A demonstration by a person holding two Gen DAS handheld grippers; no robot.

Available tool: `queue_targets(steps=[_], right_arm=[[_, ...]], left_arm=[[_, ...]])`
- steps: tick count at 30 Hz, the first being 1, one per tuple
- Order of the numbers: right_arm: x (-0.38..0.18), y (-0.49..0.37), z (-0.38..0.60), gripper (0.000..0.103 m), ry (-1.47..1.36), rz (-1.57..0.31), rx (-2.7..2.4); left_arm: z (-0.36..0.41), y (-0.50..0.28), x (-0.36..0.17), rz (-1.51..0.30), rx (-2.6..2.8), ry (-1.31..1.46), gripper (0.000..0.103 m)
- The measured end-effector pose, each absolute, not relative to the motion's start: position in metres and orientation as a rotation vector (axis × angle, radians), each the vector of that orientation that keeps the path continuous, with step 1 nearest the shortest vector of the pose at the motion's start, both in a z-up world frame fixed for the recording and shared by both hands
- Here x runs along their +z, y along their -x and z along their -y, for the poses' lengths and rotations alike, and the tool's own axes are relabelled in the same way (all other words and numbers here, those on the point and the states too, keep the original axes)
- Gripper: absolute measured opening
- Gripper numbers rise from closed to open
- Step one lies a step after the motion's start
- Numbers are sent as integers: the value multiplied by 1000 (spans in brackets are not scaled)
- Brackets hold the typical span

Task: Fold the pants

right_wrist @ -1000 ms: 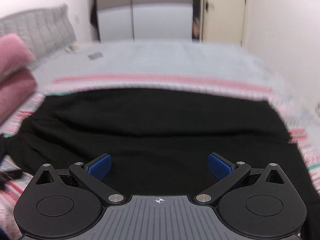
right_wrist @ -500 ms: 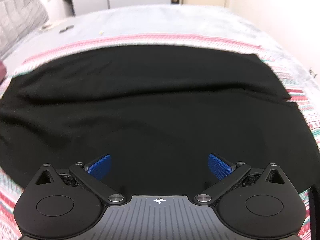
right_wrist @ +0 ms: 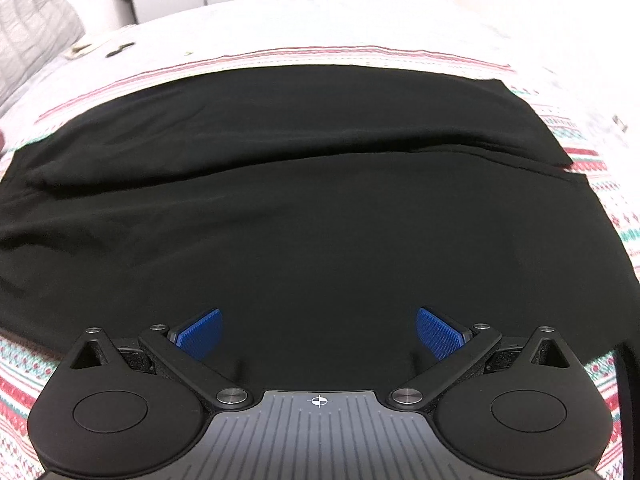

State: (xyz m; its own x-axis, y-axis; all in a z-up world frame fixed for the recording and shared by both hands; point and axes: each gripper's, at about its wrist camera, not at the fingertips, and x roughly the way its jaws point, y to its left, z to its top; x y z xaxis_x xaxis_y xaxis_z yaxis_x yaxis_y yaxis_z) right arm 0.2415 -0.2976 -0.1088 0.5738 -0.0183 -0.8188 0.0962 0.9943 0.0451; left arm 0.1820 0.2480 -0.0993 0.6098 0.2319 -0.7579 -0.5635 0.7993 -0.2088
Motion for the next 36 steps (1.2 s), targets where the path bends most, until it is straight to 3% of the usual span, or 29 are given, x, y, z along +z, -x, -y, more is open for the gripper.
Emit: queue_targets(steps=[7, 9, 10, 11, 15, 17, 21, 23, 27, 30, 36], right_arm=[[-107, -244, 324, 103, -184, -953, -147], [-106, -241, 328, 103, -200, -947, -159], [-105, -240, 329, 103, -202, -945, -161], [-105, -240, 328, 103, -197, -944, -162], [-105, -243, 317, 103, -152, -941, -135], [-108, -247, 311, 103, -132, -949, -131], [-119, -254, 303, 103, -112, -982, -126], [-124, -258, 301, 103, -99, -993, -133], [-131, -270, 296, 103, -88, -1004, -112], [-139, -282, 296, 103, -109, -1006, -91], [-150, -304, 277, 103, -16, -968, -74]], left_arm=[[-241, -173, -86, -806, 433, 420, 33], [-237, -170, -75, -824, 388, 399, 48], [-236, -165, -69, -803, 394, 407, 63], [-234, -161, -63, -781, 404, 407, 70], [-218, -170, -46, -714, 365, 350, 74], [-204, -192, -48, -763, 289, 334, 81], [-166, -239, -52, -845, 127, 297, 84], [-149, -260, -56, -835, 81, 230, 94], [-138, -293, -100, -913, 88, 101, 95], [-150, -306, -132, -1016, 102, 206, 95], [-150, -320, -129, -985, 118, 158, 95]])
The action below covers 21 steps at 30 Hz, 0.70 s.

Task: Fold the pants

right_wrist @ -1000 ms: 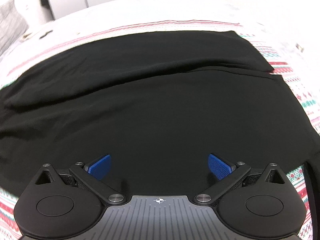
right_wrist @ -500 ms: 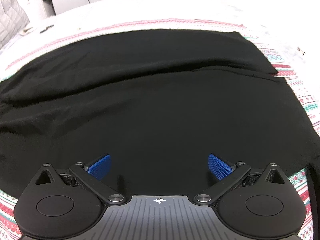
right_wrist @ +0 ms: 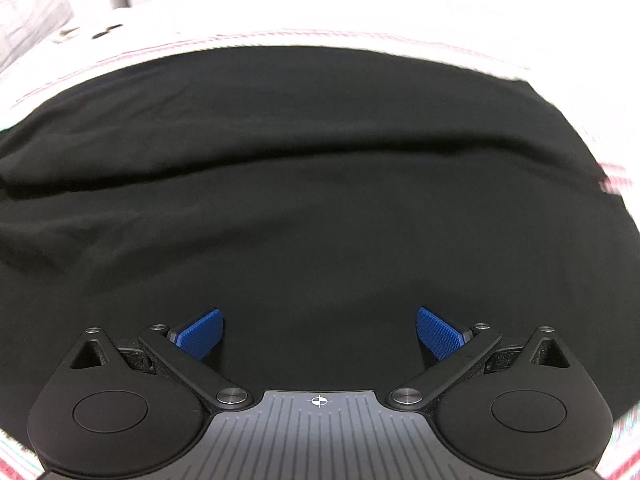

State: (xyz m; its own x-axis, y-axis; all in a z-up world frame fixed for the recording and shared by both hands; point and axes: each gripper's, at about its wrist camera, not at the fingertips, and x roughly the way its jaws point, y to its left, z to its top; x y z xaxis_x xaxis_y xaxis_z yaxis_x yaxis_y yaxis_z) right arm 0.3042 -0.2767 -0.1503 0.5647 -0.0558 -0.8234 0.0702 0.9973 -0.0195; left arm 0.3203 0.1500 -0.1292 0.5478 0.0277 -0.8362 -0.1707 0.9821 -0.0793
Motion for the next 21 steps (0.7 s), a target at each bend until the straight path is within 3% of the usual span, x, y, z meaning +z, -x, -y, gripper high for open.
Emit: queue_targets(steps=[7, 10, 21], right_arm=[[-146, -346, 303, 103, -103, -960, -152], [-134, -359, 302, 103, -160, -922, -144], [-111, -500, 212, 103, -42, -868, 16]], left_arm=[[-156, -330, -126, -976, 151, 210, 96], [-153, -331, -121, -946, 143, 206, 103], [-160, -343, -111, -933, 131, 293, 103]])
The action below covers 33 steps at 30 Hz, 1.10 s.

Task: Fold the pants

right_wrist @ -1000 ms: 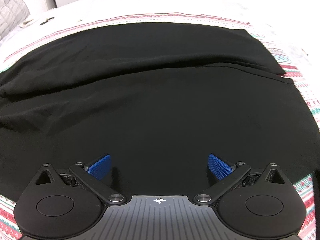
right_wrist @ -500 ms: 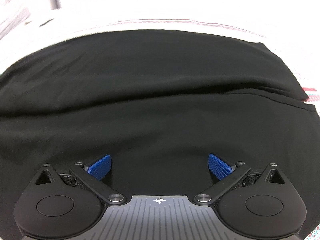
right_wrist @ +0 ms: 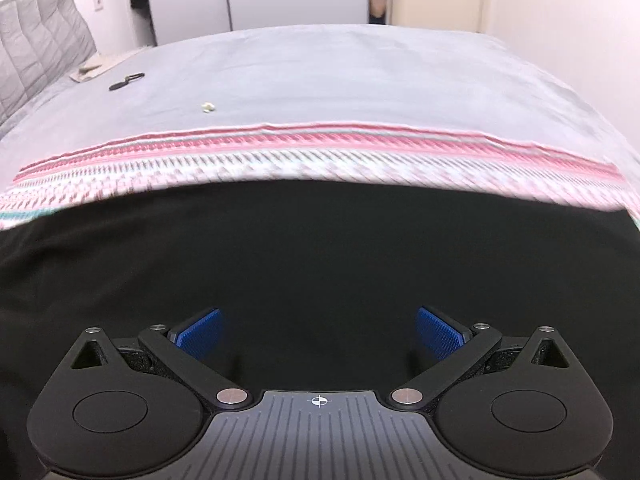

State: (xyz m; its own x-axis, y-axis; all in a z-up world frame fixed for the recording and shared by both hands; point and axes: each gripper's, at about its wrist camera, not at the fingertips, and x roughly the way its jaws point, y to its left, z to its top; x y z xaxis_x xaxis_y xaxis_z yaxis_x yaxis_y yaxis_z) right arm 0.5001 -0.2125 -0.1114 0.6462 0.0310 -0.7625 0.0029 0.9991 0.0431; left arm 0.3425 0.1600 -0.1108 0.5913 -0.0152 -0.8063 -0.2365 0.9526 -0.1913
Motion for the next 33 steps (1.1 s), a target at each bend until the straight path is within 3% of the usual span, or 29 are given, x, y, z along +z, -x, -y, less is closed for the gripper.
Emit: queue_targets(steps=[8, 14, 19, 20, 21, 22, 23, 24, 27, 33], right_arm=[[-115, -600, 131, 103, -341, -996, 103], [-136, -614, 17, 103, 329, -866, 329], [-153, -615, -3, 100, 381, -837, 411], [-152, -620, -6, 86, 362, -841, 433], [-150, -619, -5, 60, 335, -845, 479], [-147, -615, -8, 46, 321, -844, 524], [-145, -612, -16, 23, 336, -838, 536], [-144, -610, -23, 12, 375, -832, 531], [-139, -596, -33, 2, 464, -814, 552], [-95, -545, -2, 2, 392, -707, 643]], left_arm=[[-183, -355, -110, -928, 207, 306, 103], [-199, -358, -116, -959, 215, 405, 103], [-193, -359, -122, -982, 187, 416, 103], [-193, -358, -122, -982, 190, 412, 103], [-193, -359, -123, -983, 193, 410, 103], [-192, -358, -123, -982, 195, 412, 103], [-190, -356, -122, -981, 194, 415, 103], [-191, -356, -122, -980, 192, 417, 103], [-195, -355, -122, -981, 197, 430, 103], [-215, -352, -119, -967, 224, 501, 103]])
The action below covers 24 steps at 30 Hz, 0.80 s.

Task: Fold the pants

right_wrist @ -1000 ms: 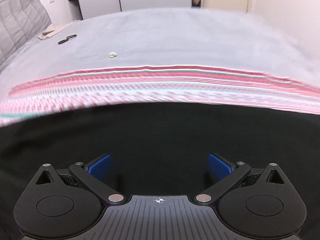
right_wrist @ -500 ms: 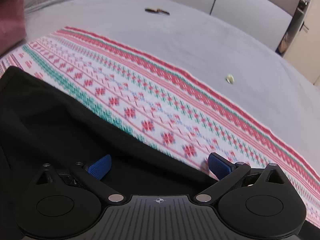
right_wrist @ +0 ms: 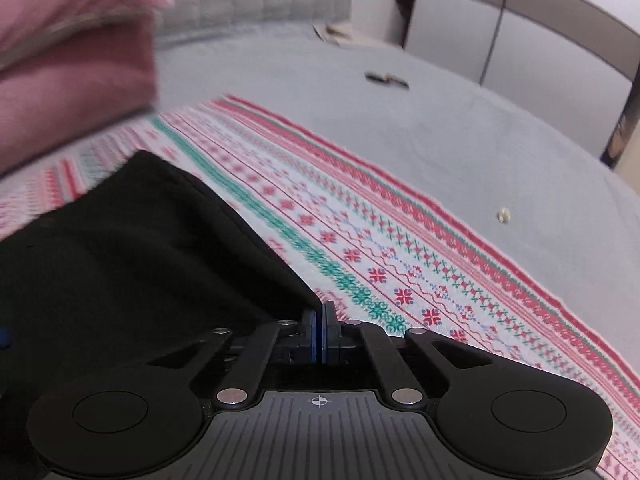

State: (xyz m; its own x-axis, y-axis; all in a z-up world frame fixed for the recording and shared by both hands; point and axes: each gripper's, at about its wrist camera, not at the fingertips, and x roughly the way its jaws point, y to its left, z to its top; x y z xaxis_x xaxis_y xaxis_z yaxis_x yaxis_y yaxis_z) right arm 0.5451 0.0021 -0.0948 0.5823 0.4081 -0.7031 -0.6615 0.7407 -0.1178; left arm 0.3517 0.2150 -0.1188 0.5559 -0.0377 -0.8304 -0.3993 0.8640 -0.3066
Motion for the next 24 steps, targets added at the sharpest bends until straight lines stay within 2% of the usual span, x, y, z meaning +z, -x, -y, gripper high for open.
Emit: queue_targets(steps=[6, 11, 19, 21, 22, 23, 24], right_arm=[[-71, -445, 5, 2, 548, -572, 666], [-86, -364, -3, 2, 595, -530, 670], [-132, -253, -19, 2, 698, -550, 636], [-138, -245, -17, 9, 686, -606, 643], [-137, -243, -12, 10, 679, -621, 646], [-130, -244, -2, 11, 645, -641, 650], [-121, -250, 10, 12, 583, -667, 649]], left_arm=[[-239, -340, -99, -841, 230, 637, 103], [-249, -333, -89, -714, 135, 740, 103], [-226, -349, -99, -816, 171, 556, 103], [-221, -353, -110, -862, 197, 479, 103], [-220, -351, -116, -886, 216, 444, 94], [-219, -353, -121, -907, 228, 424, 81], [-220, -353, -125, -921, 234, 425, 75]])
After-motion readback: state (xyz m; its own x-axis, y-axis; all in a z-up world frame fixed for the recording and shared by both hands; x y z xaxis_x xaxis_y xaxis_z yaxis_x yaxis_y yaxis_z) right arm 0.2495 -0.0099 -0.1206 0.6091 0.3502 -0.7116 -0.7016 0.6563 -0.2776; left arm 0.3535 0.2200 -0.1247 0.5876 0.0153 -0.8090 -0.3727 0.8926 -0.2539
